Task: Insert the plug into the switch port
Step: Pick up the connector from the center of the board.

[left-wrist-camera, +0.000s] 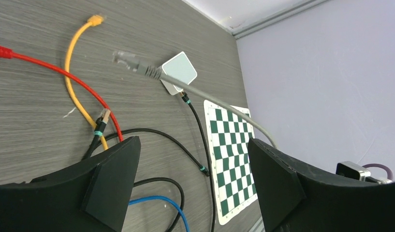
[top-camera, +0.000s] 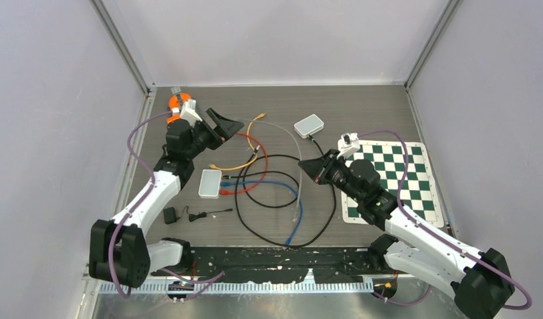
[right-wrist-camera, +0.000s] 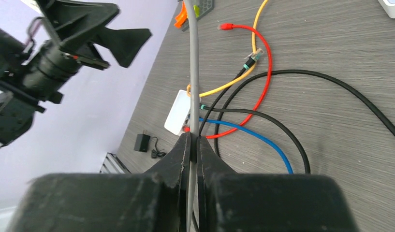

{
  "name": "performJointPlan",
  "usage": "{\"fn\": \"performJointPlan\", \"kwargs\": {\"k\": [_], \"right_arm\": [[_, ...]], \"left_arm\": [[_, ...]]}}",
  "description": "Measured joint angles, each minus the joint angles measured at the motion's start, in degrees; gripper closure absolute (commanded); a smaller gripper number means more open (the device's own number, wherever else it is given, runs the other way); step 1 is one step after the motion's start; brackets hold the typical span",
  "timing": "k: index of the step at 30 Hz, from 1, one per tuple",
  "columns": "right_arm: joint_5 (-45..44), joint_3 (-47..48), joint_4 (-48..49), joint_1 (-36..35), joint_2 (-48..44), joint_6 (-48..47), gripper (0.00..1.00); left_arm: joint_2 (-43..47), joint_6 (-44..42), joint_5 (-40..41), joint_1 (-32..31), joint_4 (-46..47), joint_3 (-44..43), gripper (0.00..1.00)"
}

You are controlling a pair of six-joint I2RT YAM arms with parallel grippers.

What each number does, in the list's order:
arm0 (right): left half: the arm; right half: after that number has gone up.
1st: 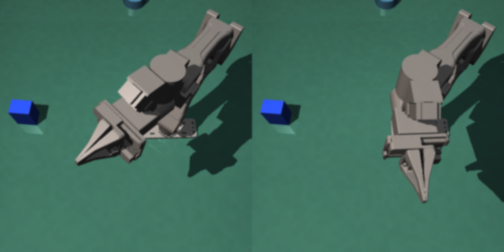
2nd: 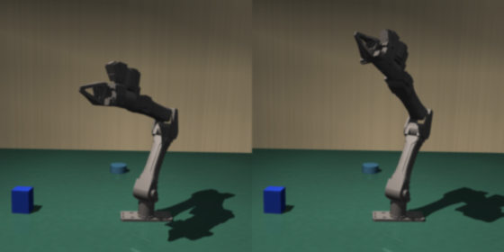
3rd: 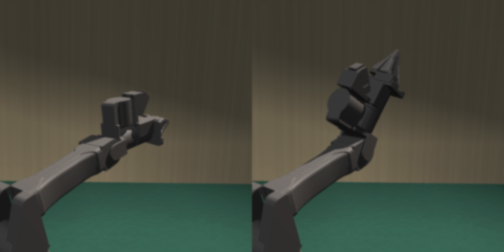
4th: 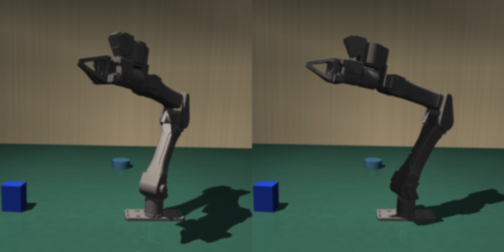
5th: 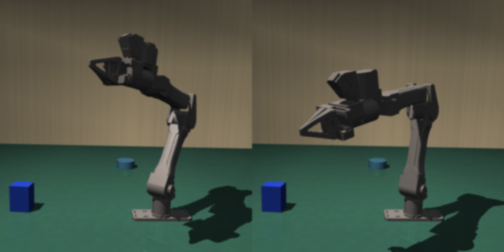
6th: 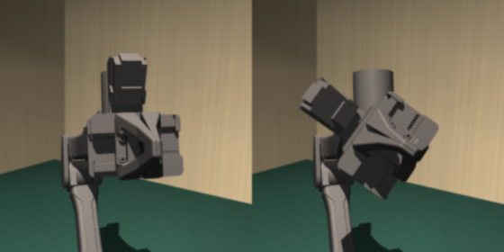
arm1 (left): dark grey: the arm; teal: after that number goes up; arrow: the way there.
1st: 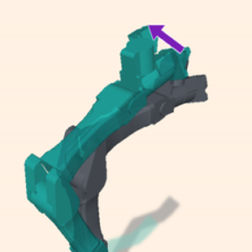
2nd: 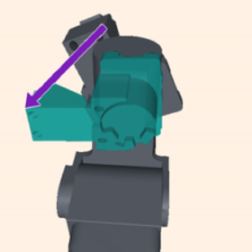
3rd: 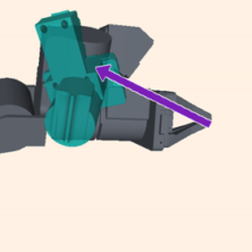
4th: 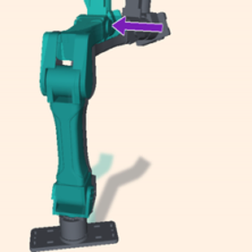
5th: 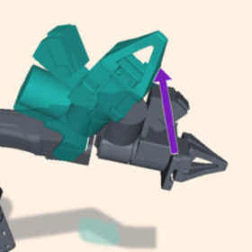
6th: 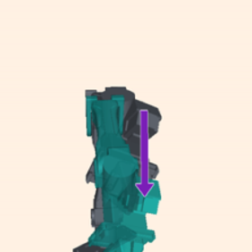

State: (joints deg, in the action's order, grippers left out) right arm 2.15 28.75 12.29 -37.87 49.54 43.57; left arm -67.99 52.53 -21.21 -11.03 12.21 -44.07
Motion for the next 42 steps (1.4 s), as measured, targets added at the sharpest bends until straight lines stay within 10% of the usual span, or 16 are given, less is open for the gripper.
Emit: {"fn": "performJointPlan", "kwargs": {"k": [25, 30, 35, 42], "right_arm": [[2.47, -7.89, 5.16, 0.00, -7.02, 1.14, 0.95], [2.97, -8.20, 6.62, 0.00, -6.01, 0.70, 0.95], [2.82, -9.97, 7.21, 0.00, -6.01, -0.07, 0.93], [0.94, -8.39, 1.36, 0.00, -3.19, -5.57, 0.62]], "left_arm": [[-18.88, 11.39, 0.39, -6.21, 17.33, -1.20, 0.27], [-22.27, 14.84, 0.26, -6.27, 20.72, -1.66, 0.53], [-25.05, 18.51, -0.55, -6.27, 24.70, -1.79, 0.99], [-25.77, 19.04, -2.62, -6.27, 27.21, -2.67, 1.00]]}}
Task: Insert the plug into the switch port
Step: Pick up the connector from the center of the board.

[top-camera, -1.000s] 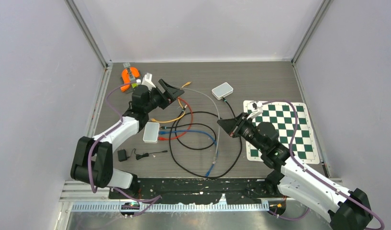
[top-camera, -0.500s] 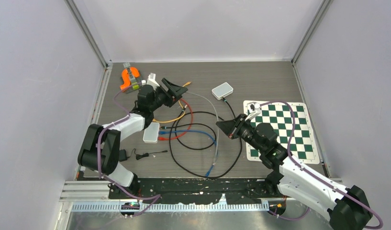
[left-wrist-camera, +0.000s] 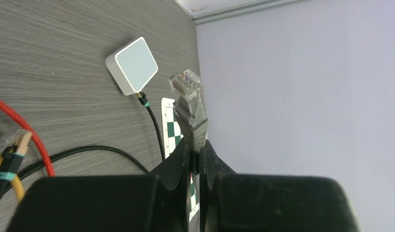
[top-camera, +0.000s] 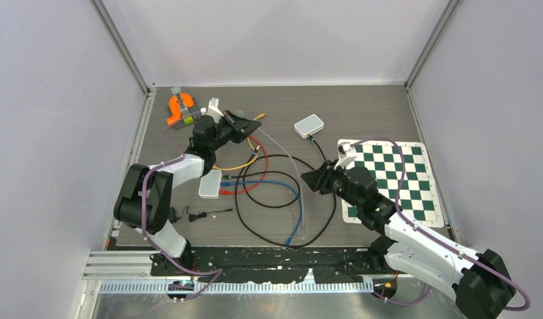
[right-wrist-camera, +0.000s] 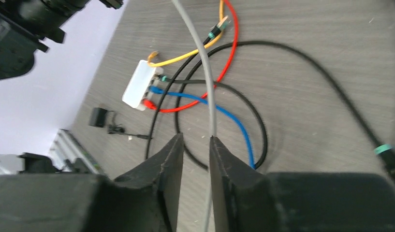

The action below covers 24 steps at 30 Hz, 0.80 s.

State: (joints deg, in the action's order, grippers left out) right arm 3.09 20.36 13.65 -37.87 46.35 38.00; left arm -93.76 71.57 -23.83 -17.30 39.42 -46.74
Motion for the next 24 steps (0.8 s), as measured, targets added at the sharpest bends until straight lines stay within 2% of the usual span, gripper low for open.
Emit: {"fn": "performJointPlan", "kwargs": {"k": [3, 6, 8, 10, 14, 19, 24], "right_arm": [[-1.88, 5.44, -5.46, 0.00, 1.16, -4.50, 0.55], [-3.63, 12.81, -8.48, 0.04, 1.81, -9.22, 0.54], [-4.22, 17.18, -8.59, 0.15, 3.19, -11.61, 0.52], [-4.17, 21.51, -7.67, 0.24, 5.77, -14.23, 0.46], [-0.15, 27.58, -3.80, 0.55, 13.00, -19.43, 0.39], [7.67, 29.77, 1.97, 0.59, 22.40, -28.98, 0.40], [13.18, 32.79, 1.40, 0.59, 30.99, -36.54, 0.46]], "left_arm": [[0.00, -2.60, -2.38, 0.00, -1.29, -2.36, 1.00], [0.02, -6.25, -5.03, 0.00, -2.05, -5.09, 1.00], [0.13, -8.44, -6.43, -0.15, -2.49, -5.88, 1.00], [0.20, -10.40, -7.54, -0.31, -3.34, -6.03, 1.00], [0.24, -12.90, -9.53, -0.96, -4.92, -6.40, 1.00], [0.37, -10.60, -11.43, -1.81, -2.64, -6.43, 1.00], [0.90, -8.22, -12.66, -2.19, -0.26, -6.47, 0.99]]}}
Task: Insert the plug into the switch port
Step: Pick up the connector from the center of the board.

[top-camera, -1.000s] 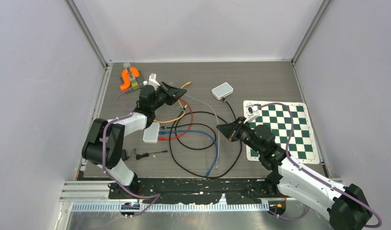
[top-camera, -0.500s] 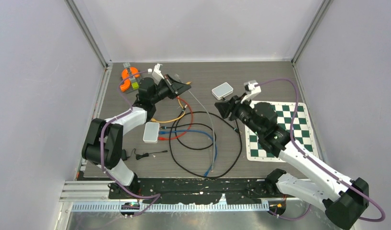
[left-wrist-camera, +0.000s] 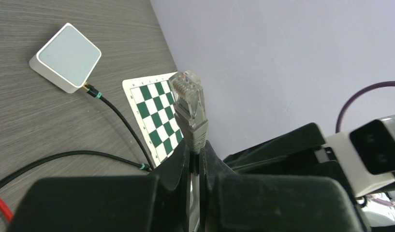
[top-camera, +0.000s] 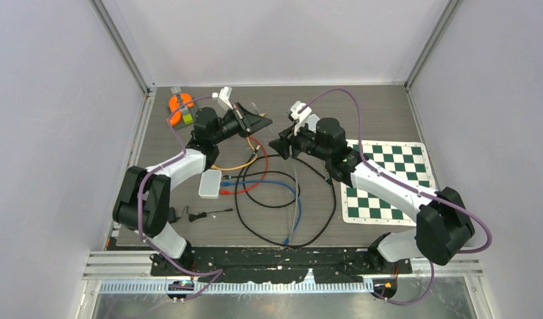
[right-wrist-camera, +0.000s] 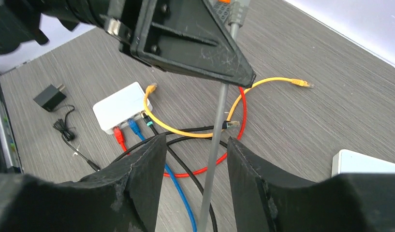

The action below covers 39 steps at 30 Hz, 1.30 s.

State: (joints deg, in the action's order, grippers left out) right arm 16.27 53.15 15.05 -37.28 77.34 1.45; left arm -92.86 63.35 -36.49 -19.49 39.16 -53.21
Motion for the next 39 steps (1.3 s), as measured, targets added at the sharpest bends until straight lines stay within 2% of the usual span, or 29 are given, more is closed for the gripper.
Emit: {"fn": "performJointPlan", "kwargs": {"k": [2, 3, 4, 5, 7, 8, 10, 15, 19, 23, 29, 35, 39], "right_arm": [[0.81, 0.42, 0.15, 0.00, 1.64, -1.70, 0.55], [0.90, 0.42, 0.22, 0.00, 1.81, -2.08, 0.67], [0.90, 0.42, 0.57, 0.00, 2.01, -2.56, 0.74], [0.85, 0.42, 1.09, 0.00, 2.10, -3.32, 0.87], [0.79, 0.66, 1.73, 0.00, 2.19, -4.44, 0.94], [0.72, 0.92, 1.73, 0.04, 2.19, -5.16, 0.94], [0.79, 1.73, 1.31, 0.37, 2.19, -6.93, 0.95], [0.83, 5.57, -2.23, 0.37, 1.97, -13.25, 0.95], [1.70, 9.64, -6.84, 0.92, 1.27, -17.97, 0.95], [2.95, 13.53, -10.75, 1.86, 1.03, -22.14, 0.95], [3.30, 17.64, -18.23, 2.25, 0.94, -30.25, 0.95], [4.07, 20.87, -24.44, 2.25, 0.92, -41.09, 0.95], [4.20, 24.11, -27.52, 2.12, 0.87, -46.25, 0.95]], "left_arm": [[0.74, 0.50, -0.13, -0.09, 0.02, 0.00, 0.97], [1.18, 0.66, -0.24, -0.20, 0.07, 0.00, 0.96], [1.57, 0.74, -0.26, -0.26, 0.07, 0.00, 0.95], [2.01, 0.85, -0.37, -0.28, 0.15, 0.00, 0.92], [2.91, 1.01, -0.66, -0.28, 0.44, 0.00, 0.82], [3.48, 0.98, -0.70, -0.28, 0.46, 0.00, 0.77], [4.70, 0.98, -0.72, -0.26, 0.48, 0.00, 0.62], [8.85, 0.72, -2.27, 0.83, -0.81, 0.00, 0.52], [13.33, -0.57, -3.91, 3.32, -3.48, 0.00, 0.37], [18.16, -2.60, -4.87, 6.51, -7.58, 0.42, 0.25], [24.57, -5.20, -6.80, 11.69, -12.63, 2.62, 0.24], [25.49, -5.18, -10.71, 17.29, -15.06, 2.62, 0.22], [25.44, -4.83, -13.49, 18.88, -16.37, 2.60, 0.23]]}}
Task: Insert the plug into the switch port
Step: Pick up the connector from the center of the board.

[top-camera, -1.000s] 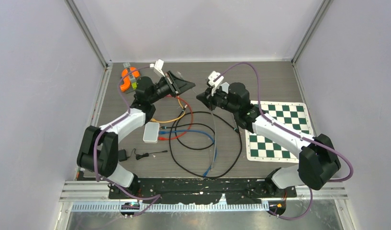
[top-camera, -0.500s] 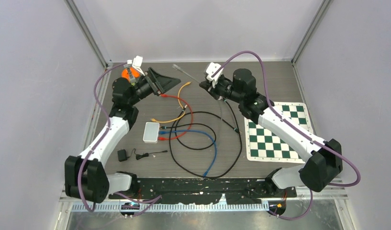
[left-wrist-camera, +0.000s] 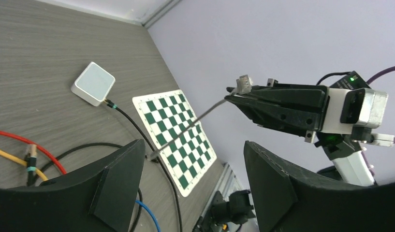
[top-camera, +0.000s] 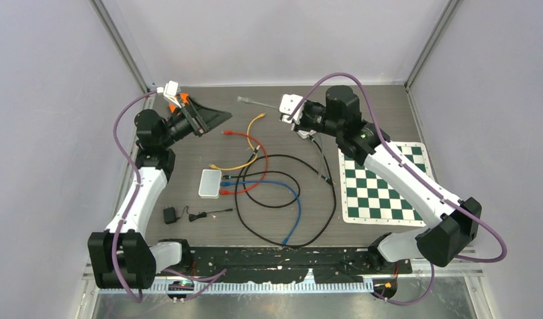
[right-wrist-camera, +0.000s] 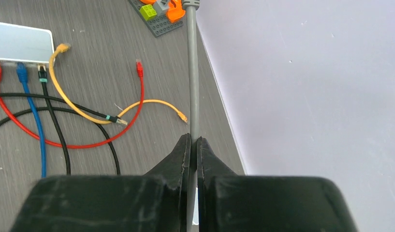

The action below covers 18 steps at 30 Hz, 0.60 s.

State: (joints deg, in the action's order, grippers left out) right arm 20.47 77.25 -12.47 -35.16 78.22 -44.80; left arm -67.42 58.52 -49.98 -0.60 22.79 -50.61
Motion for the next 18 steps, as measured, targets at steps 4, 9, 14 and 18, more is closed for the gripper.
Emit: {"fn": "performJointPlan", "kwargs": {"k": [4, 9, 14, 18], "right_arm": [[-0.09, -2.51, 1.70, -0.52, -0.66, -3.21, 0.95], [-1.11, -10.84, 5.01, -2.89, -1.03, -4.46, 0.95], [-2.43, -15.28, 8.31, -5.64, -0.96, -4.17, 0.95], [-2.80, -16.94, 12.46, -6.49, -0.96, -2.67, 0.95]], "left_arm": [[-1.07, 3.17, -2.82, 0.11, 1.36, 0.00, 0.27], [-2.95, 7.41, -4.70, 0.13, 5.29, 0.46, 0.31], [-3.02, 4.87, -5.35, 0.13, 2.21, 1.03, 0.27], [-1.97, -3.23, -3.54, 0.15, -9.33, 1.03, 0.25]]}}
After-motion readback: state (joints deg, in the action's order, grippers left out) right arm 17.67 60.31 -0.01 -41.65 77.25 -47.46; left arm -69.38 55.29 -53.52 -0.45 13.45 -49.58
